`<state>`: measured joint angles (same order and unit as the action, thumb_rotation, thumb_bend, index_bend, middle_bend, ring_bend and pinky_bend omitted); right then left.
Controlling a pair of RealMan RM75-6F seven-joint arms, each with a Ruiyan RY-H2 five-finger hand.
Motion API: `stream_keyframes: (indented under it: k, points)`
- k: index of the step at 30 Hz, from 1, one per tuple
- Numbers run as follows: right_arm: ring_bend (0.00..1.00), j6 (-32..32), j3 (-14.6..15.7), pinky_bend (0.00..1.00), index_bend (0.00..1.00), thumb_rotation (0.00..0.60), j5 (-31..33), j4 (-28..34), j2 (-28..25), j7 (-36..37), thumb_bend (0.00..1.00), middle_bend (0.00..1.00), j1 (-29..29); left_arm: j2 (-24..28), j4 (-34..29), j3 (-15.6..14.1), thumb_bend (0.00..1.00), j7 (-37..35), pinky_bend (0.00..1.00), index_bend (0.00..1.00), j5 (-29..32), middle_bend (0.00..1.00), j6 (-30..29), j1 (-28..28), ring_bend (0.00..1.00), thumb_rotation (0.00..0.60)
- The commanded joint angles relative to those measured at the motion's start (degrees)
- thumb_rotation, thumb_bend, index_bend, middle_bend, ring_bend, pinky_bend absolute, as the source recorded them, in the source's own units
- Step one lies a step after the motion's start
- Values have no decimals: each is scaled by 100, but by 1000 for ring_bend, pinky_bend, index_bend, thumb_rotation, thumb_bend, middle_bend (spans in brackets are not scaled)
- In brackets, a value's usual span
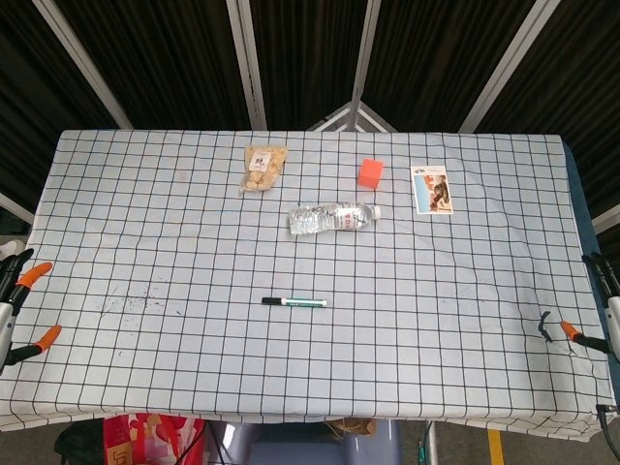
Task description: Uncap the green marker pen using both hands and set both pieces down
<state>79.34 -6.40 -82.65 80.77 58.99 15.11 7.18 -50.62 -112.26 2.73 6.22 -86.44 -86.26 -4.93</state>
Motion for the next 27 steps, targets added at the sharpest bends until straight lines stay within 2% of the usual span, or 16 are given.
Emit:
stream_keyframes:
  k: [1, 8, 9, 10, 11, 12, 13, 18, 23, 27]
  points:
    - [162, 16, 4, 124, 91, 600, -12, -11, 11, -6, 209, 83, -1, -3, -73, -12, 335, 101, 0, 161, -48, 3, -12, 1, 0, 600]
    - [162, 8, 13, 80, 118, 600, 11, -42, 64, -31, 209, 94, 0, 6, -174, 20, 335, 178, 0, 144, -7, 3, 15, -28, 0, 600]
    - [162, 340, 57, 73, 142, 600, 318, -298, -59, -246, 209, 110, -428, 6, -182, 22, 335, 164, 0, 143, -11, 3, 15, -31, 0, 600]
    - [162, 541, 110, 68, 159, 600, 125, -255, 141, -512, 208, 125, -428, 7, -184, 23, 335, 156, 0, 143, -10, 3, 17, -32, 0, 600]
    - [162, 404, 34, 65, 187, 600, 133, -137, 617, -1135, 209, 153, -186, 10, -180, 23, 335, 153, 0, 143, -4, 3, 25, -33, 0, 600]
    - [162, 397, -40, 62, 213, 600, 348, -238, 967, -1385, 209, 186, -180, 17, -179, 22, 335, 166, 0, 143, 6, 3, 35, -36, 0, 600]
    - [162, 539, -162, 61, 228, 600, 362, -158, 846, -1369, 209, 209, -183, 23, -186, 25, 335, 184, 0, 143, 16, 3, 39, -39, 0, 600]
    - [162, 474, -18, 61, 307, 600, -96, 741, 478, -1445, 215, 284, -78, 48, -258, 46, 335, 220, 0, 143, -18, 3, 15, -50, 0, 600]
    - [162, 18, -141, 61, 338, 600, -146, 1355, 570, -1811, 214, 287, 346, 105, -337, 70, 335, 283, 0, 143, -33, 3, 6, -66, 0, 600]
    - [162, -435, -417, 61, 338, 600, 191, 1693, 838, -2447, 222, 298, 792, 161, -380, 74, 335, 314, 0, 143, -38, 3, -3, -63, 0, 600]
